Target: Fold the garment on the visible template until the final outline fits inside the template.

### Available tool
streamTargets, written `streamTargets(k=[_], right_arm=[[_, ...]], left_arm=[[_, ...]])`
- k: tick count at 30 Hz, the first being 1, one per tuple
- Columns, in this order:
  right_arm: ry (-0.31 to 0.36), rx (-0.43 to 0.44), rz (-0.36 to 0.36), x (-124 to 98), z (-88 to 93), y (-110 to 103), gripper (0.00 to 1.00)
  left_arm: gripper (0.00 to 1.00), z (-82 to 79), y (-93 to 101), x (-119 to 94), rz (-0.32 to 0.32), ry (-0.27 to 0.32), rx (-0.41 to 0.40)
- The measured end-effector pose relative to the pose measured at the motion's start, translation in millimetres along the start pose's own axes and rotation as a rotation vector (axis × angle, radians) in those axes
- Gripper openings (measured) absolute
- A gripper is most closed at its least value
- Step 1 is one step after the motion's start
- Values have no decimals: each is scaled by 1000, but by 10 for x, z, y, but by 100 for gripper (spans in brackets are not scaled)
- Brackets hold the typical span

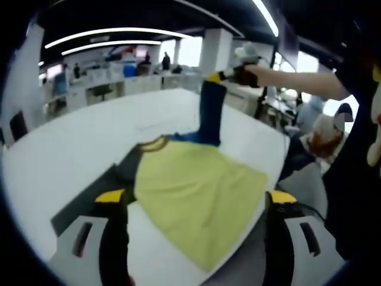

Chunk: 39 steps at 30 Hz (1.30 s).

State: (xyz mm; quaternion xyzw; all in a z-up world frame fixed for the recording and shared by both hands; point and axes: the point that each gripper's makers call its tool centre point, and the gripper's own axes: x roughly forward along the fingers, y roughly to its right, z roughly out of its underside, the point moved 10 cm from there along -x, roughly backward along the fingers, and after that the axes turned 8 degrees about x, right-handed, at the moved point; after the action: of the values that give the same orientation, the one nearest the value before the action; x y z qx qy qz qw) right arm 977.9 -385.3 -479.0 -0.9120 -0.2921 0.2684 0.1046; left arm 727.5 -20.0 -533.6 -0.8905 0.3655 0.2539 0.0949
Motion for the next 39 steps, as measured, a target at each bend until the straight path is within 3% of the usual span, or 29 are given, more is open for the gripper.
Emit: streamTargets(k=[16,30,39], right_arm=[[-46,-48,-129,410,31,-618,1],[-106,-73,-205,697,138,-850,1],[-162,-97,-200,961,290,-895,1]], left_arm=[[91,69,-17,-59,-10,10,-21],[90,153,-49,-107,-32,1,-51],[90,169,-59,-86,-26,-3,-56]])
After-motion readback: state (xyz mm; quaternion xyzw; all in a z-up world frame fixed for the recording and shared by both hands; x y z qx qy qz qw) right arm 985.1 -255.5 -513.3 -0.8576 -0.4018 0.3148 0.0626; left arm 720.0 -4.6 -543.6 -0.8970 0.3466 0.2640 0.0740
